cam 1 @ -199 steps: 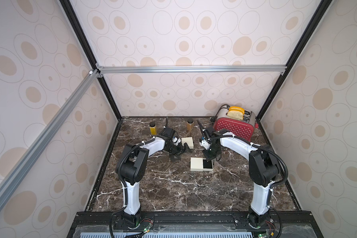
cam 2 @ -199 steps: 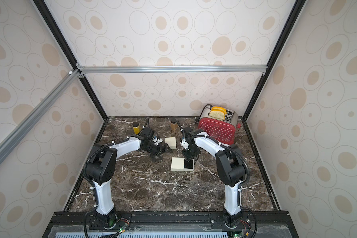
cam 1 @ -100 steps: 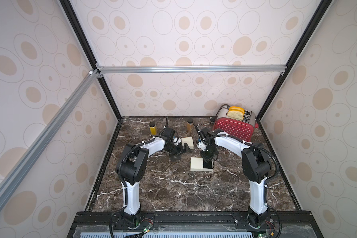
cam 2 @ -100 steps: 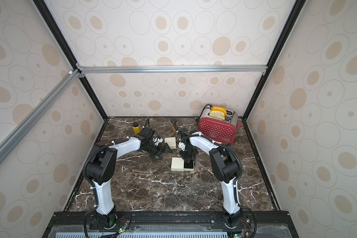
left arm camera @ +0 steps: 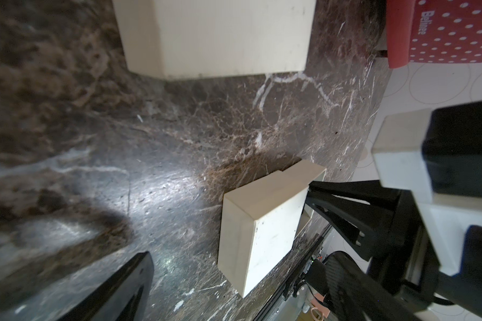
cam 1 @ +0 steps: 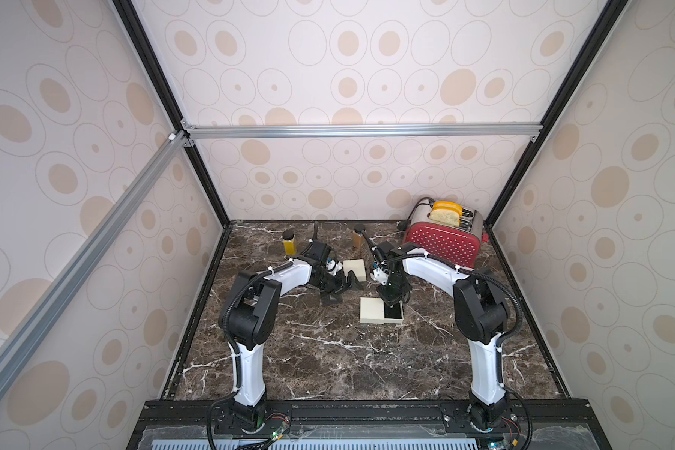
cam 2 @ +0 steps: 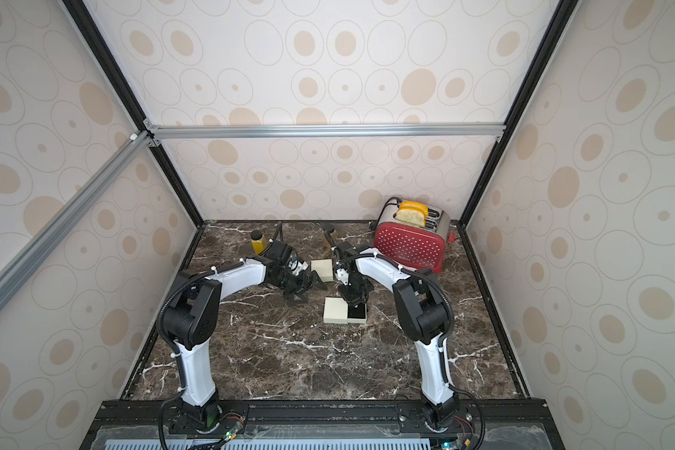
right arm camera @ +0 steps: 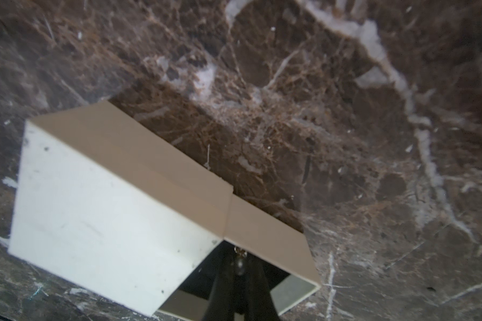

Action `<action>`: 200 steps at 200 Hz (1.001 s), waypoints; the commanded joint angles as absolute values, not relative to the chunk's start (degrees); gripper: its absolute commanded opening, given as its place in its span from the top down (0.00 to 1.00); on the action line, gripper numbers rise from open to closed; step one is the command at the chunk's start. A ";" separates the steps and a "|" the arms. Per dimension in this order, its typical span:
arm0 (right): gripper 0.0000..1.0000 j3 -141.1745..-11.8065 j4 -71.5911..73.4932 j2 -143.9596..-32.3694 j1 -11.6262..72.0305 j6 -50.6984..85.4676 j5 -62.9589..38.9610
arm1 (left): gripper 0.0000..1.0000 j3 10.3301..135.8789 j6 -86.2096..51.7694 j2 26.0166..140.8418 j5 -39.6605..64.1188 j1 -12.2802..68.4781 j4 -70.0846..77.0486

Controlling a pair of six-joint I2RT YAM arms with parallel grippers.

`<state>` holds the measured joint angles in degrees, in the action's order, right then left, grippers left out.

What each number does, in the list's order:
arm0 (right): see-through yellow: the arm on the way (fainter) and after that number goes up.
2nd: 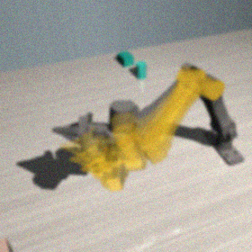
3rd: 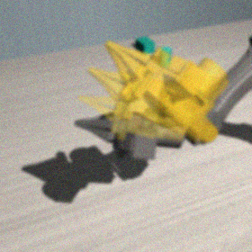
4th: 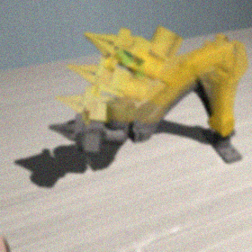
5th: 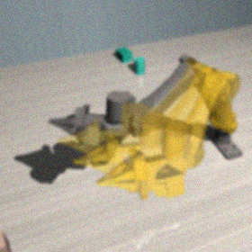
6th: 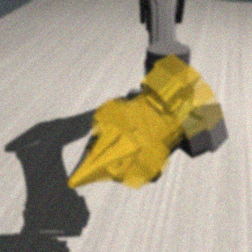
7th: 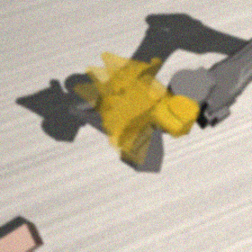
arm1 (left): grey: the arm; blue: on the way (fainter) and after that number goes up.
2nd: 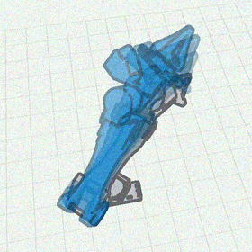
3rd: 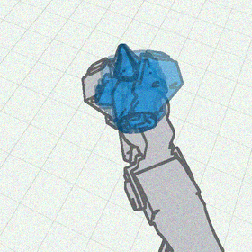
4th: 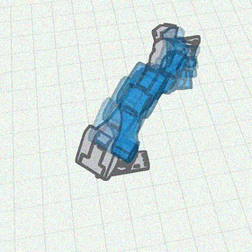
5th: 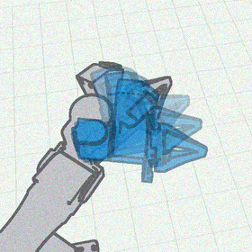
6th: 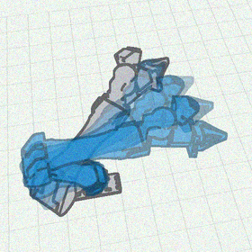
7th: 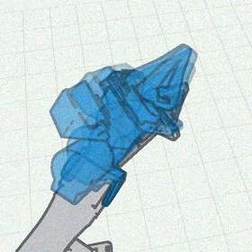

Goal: Place the earrings into the drawer-style jewelry box
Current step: Insert the earring into the inner lining.

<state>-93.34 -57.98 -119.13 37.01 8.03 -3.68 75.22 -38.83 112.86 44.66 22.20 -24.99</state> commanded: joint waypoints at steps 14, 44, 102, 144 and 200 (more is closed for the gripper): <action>1.00 -94.61 -60.24 -120.29 37.94 6.96 -4.30 | 0.01 74.79 -37.22 113.03 45.27 21.64 -26.02; 1.00 -94.64 -60.60 -119.48 37.99 6.82 -3.48 | 0.01 74.55 -37.31 113.07 45.31 21.70 -25.71; 1.00 -96.06 -61.96 -118.90 37.97 6.48 -1.93 | 0.01 74.00 -37.58 112.17 45.35 21.69 -25.22; 1.00 -95.55 -61.86 -118.75 38.53 6.47 -2.53 | 0.01 73.40 -37.66 111.71 45.27 21.70 -25.05; 1.00 -95.09 -61.30 -119.89 38.92 6.50 -2.51 | 0.01 73.05 -37.66 111.29 45.27 21.68 -25.05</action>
